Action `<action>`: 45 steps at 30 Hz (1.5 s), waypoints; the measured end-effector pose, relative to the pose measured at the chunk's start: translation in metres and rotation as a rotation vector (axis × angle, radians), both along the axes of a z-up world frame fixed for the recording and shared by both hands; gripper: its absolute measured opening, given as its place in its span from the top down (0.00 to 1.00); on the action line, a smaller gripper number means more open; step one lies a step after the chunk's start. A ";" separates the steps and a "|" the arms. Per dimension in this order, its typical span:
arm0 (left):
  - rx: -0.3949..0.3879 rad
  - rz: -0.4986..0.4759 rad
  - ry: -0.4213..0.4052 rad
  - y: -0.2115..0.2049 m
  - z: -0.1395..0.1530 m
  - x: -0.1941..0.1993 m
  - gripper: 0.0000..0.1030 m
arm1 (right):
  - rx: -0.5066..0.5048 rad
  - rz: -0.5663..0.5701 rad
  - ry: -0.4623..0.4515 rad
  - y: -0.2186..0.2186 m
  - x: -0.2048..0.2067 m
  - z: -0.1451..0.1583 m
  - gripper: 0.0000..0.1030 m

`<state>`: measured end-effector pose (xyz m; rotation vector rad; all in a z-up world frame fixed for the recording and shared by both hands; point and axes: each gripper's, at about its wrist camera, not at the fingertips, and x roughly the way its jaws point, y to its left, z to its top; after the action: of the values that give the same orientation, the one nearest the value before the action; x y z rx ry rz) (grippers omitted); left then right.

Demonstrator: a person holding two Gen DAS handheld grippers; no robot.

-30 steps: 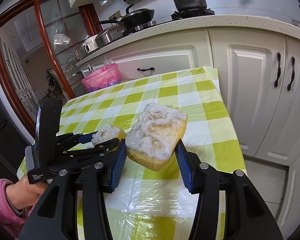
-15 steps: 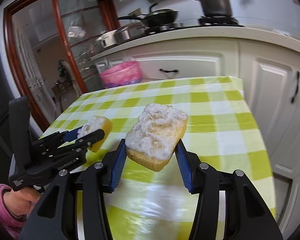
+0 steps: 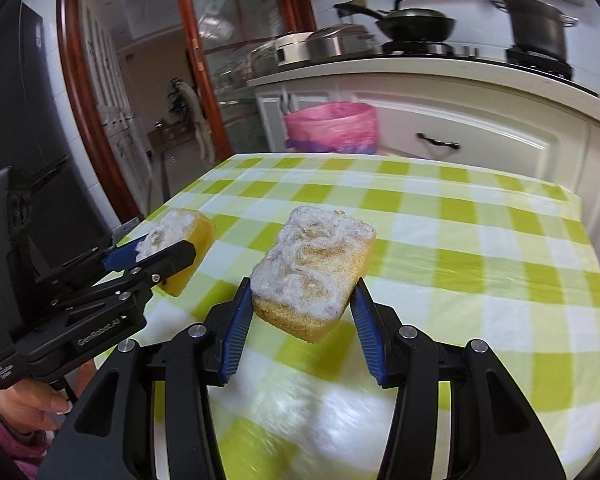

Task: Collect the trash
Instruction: 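Lift both held sponges up from the table, then carry both sponges over the pink bin and open both tools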

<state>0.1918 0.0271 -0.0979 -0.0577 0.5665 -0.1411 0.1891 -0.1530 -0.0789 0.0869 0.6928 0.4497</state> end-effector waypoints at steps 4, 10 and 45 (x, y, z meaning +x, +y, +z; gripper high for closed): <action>-0.022 0.046 0.009 0.024 0.002 0.007 0.53 | 0.000 0.039 0.003 0.023 0.016 0.003 0.53; -0.036 0.089 -0.007 0.040 0.011 0.024 0.53 | 0.010 0.057 -0.007 0.039 0.039 0.012 0.53; 0.039 0.091 -0.134 0.061 0.072 0.335 0.53 | 0.049 0.051 -0.090 0.051 0.374 0.048 0.53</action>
<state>0.5267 0.0885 -0.0263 -0.0360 0.4319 -0.0448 0.5627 -0.1016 -0.0307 0.0946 0.5963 0.5164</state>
